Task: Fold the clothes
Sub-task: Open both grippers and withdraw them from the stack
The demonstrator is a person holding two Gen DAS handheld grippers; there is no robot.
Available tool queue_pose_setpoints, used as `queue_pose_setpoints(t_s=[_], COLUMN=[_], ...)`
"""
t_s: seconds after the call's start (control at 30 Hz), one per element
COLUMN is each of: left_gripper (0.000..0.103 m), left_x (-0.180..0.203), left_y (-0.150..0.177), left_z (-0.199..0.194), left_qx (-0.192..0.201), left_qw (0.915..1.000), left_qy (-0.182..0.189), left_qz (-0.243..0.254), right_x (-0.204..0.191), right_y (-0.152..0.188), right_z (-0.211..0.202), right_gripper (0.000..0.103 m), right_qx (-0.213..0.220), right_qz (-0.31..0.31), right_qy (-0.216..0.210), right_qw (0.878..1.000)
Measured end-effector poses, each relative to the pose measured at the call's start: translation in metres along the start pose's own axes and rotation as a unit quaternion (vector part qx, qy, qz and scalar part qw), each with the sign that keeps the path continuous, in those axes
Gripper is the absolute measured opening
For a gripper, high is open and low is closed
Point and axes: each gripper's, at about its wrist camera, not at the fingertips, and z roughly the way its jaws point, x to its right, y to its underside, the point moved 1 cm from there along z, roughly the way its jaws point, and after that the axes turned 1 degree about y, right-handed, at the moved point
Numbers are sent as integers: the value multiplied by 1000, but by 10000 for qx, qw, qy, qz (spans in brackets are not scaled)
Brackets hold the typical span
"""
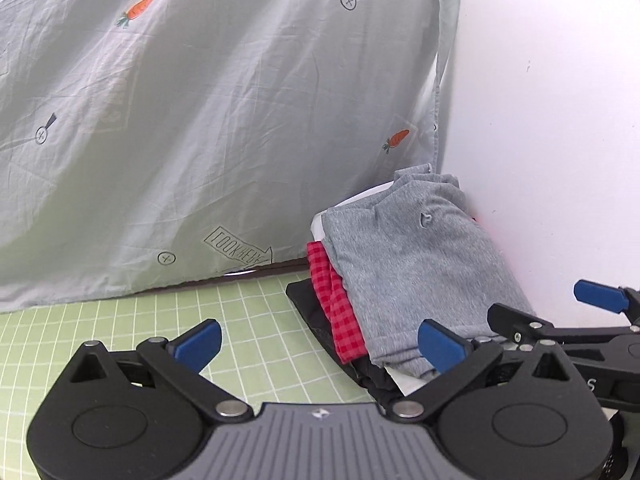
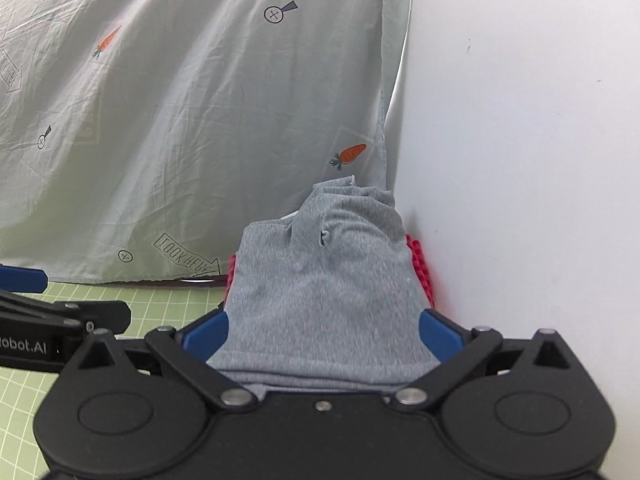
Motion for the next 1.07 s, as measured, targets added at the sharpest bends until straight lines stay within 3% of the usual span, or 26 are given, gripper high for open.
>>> queue_pose_setpoints(t_s=[0.13,0.3,0.5,0.73,1.07], left_gripper=[103,103,103,103,103], left_x=[0,4,13,17,17], left_y=[21,47,74,97,102], left_z=[-35,-74,-101,-121,-134], left_qx=[-3,78,-42,-184,-146], left_qw=[10000,9992,9995,9993,9991], left_qy=[7,-386,-236,-129,-50], left_qz=[-71,69,206,283,393], right_x=[-4,-7,-5,5,4], right_y=[20,50,87,111,108], right_z=[-44,-89,-130,-154,-162], right_gripper=[103,103,103,103,103], right_qx=[-24,-200,-482,-642,-530], right_qz=[121,295,564,815,825], right_qy=[29,32,78,201,177], right_qw=[9999,9994,9972,9944,9950])
